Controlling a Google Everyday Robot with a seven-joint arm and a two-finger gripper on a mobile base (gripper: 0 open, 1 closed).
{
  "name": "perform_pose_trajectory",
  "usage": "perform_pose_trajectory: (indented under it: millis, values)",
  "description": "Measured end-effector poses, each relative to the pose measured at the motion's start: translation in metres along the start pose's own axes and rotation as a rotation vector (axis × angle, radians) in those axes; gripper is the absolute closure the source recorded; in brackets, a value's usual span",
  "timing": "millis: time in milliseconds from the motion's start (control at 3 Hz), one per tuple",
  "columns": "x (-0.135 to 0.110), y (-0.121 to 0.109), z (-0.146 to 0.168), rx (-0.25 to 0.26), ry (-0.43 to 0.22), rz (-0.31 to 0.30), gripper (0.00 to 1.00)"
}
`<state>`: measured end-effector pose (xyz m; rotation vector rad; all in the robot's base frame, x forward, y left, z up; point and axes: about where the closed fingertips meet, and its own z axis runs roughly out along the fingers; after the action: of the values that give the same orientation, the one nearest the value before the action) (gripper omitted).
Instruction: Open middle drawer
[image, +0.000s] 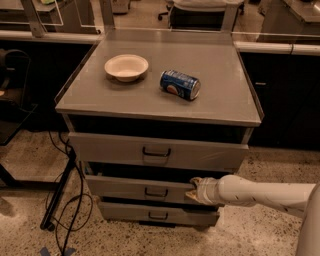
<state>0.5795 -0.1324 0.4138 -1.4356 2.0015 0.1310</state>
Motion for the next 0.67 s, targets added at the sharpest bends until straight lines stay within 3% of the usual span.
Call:
perform_pose_trajectory:
  millis: [333,667]
  values:
    - [-0.002,-0.002,-0.004,0.0,0.0,0.0,1.0]
    - [0.006,0.014,-0.013,0.009,0.004,0.016,1.0]
